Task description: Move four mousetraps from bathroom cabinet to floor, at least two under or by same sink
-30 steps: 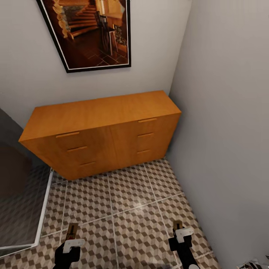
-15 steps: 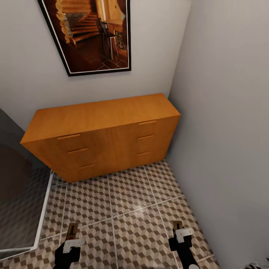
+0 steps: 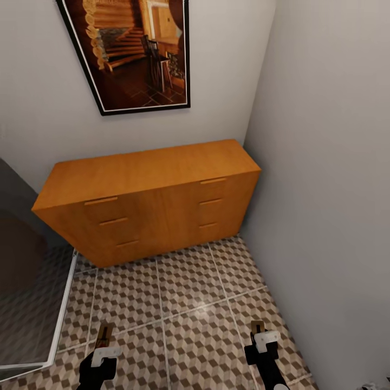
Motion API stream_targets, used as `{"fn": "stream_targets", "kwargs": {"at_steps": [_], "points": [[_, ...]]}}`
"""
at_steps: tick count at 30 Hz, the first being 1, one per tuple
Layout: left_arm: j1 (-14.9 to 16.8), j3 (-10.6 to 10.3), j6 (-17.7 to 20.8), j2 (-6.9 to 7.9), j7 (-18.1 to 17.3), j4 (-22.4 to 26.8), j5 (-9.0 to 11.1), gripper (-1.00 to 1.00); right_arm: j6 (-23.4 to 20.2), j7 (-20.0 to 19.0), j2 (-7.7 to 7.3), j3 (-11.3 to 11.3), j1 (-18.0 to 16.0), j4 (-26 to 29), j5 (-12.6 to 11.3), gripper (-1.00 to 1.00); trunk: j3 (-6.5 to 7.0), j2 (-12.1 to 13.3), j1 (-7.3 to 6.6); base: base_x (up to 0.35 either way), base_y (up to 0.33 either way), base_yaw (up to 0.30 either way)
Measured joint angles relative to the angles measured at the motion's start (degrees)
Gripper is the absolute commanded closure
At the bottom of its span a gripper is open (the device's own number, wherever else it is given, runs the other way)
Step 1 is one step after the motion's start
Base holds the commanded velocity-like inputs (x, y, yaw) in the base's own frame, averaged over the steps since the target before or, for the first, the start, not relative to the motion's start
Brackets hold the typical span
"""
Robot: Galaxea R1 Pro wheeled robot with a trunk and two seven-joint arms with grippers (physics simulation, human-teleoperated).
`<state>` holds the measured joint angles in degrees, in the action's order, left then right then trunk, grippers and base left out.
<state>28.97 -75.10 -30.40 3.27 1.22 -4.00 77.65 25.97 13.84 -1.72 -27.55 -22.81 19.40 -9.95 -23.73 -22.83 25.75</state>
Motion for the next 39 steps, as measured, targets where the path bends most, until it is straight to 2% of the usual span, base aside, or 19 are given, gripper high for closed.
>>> {"fn": "stream_targets", "kwargs": {"at_steps": [39], "points": [[0.0,0.0,0.0,-0.09,0.0,0.0,0.0,1.00,0.0,0.0,0.09,0.0,0.0,-0.1,0.1,1.00,2.89,0.0,0.00,0.000,0.000,0.000]]}}
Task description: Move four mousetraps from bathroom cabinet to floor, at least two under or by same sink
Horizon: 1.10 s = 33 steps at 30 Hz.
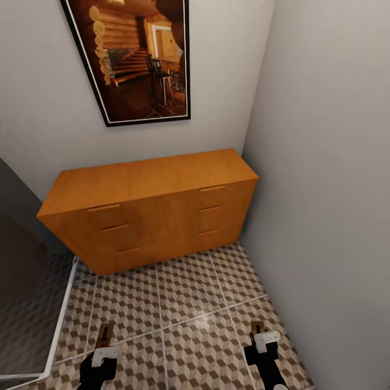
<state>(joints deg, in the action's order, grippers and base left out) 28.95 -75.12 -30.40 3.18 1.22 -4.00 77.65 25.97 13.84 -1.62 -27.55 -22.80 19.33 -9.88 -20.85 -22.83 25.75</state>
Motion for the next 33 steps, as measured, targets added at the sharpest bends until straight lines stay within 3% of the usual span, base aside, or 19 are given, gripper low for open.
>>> {"fn": "stream_targets", "kwargs": {"at_steps": [33], "points": [[0.0,0.0,0.0,-0.04,0.0,0.0,0.0,1.00,0.0,0.0,0.09,-0.1,0.0,0.0,0.1,1.00,2.39,0.0,0.00,0.000,0.000,0.000]]}}
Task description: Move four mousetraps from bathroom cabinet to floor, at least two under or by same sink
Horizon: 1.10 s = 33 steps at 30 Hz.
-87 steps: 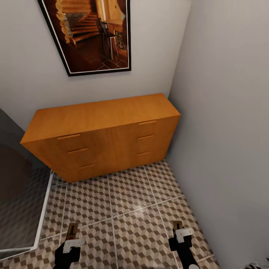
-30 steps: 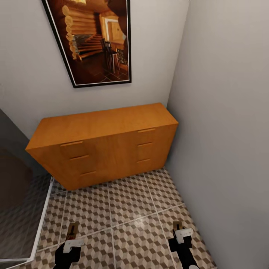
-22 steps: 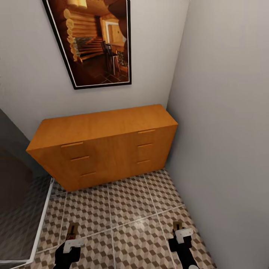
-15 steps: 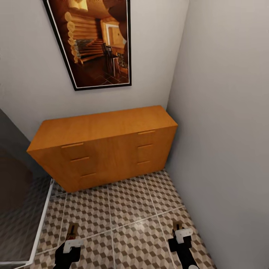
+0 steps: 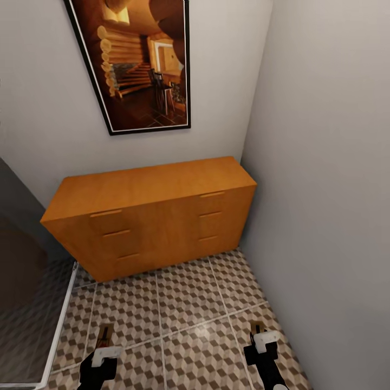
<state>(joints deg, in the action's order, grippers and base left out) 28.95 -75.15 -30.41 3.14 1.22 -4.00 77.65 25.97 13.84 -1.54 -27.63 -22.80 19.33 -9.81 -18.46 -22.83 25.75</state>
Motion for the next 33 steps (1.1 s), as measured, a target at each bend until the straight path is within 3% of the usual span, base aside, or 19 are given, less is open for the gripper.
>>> {"fn": "stream_targets", "kwargs": {"at_steps": [33], "points": [[0.0,0.0,0.0,-0.05,0.0,0.0,0.0,1.00,0.0,0.0,0.09,0.0,0.0,-0.8,0.0,1.00,2.29,0.0,0.00,0.000,0.000,0.000]]}}
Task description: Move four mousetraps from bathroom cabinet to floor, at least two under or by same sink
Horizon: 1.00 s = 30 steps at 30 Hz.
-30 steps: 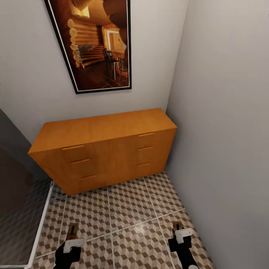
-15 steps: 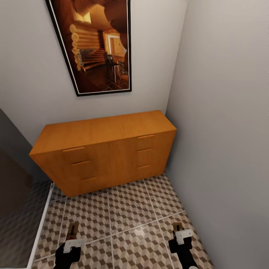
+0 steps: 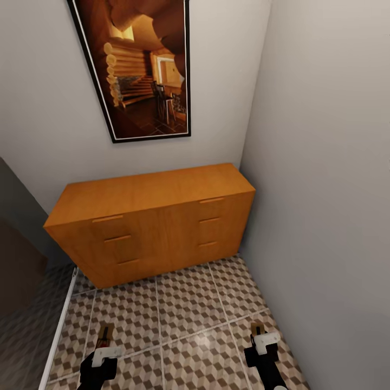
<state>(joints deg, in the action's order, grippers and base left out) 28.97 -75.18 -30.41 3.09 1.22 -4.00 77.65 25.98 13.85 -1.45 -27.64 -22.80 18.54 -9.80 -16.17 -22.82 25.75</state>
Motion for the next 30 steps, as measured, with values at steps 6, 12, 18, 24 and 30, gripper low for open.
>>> {"fn": "stream_targets", "kwargs": {"at_steps": [6,12,18,24,30], "points": [[0.0,0.0,0.0,0.00,0.0,0.0,0.0,1.00,0.0,0.0,0.00,0.0,0.0,0.0,0.0,1.00,0.40,0.0,0.00,0.000,0.000,0.000],[0.0,0.0,0.0,0.00,0.0,0.0,0.0,1.00,0.0,0.0,0.00,0.0,0.0,0.0,0.0,1.00,0.79,0.0,0.00,0.000,0.000,0.000],[0.0,0.0,0.0,0.00,0.0,0.0,0.0,1.00,0.0,0.0,0.08,0.0,0.0,0.0,0.0,1.00,1.16,0.0,0.00,0.000,0.000,0.000],[0.0,0.0,0.0,0.00,0.0,0.0,0.0,1.00,0.0,0.0,0.08,0.0,0.0,0.0,0.0,1.00,1.53,0.0,0.00,0.000,0.000,0.000],[0.0,0.0,0.0,0.00,0.0,0.0,0.0,1.00,0.0,0.0,0.09,0.0,0.0,0.0,0.0,1.00,1.90,0.0,0.00,0.000,0.000,0.000]]}}
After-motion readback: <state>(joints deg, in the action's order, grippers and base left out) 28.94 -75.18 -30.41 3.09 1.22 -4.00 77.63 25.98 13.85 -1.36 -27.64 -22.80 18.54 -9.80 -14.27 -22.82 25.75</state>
